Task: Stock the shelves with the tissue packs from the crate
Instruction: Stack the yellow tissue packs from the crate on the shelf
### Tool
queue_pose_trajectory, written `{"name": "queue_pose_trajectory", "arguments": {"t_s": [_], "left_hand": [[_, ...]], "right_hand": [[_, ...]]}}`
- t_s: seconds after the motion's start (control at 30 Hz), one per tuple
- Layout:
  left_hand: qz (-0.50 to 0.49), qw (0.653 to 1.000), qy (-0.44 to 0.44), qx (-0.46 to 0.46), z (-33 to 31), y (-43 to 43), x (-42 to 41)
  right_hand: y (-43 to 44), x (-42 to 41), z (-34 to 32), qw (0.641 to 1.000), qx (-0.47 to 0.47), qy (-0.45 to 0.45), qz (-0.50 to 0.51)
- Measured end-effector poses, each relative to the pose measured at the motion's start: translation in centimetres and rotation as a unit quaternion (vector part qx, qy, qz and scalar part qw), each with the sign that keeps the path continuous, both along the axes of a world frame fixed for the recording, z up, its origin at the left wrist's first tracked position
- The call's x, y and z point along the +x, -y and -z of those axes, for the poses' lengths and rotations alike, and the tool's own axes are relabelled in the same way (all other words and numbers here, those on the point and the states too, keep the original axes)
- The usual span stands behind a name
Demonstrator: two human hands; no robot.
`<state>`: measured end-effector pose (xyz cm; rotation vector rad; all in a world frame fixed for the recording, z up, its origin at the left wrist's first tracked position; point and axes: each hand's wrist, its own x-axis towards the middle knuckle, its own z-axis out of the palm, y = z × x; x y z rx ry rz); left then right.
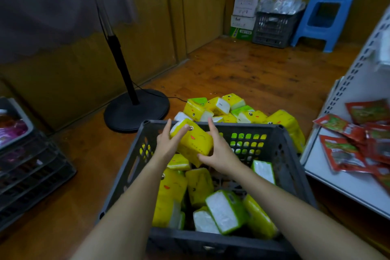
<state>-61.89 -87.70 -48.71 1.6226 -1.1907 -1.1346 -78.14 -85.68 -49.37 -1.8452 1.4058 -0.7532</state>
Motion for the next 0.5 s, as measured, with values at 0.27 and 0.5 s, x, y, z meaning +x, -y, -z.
{"name": "queue_pose_trajectory", "arguments": {"t_s": [0.27, 0.5], "left_hand": [[0.013, 0.989, -0.144, -0.031, -3.2, 0.3, -2.8], [-0.02, 0.966, -0.232, -0.114, -9.1, 0.3, -8.6]], "right_hand": [[0.4, -4.0, -4.9, 0.994, -0.098, 0.041, 0.016], [0.6, -6.3, -8.9, 0.916, 0.057, 0.384, 0.103]]}}
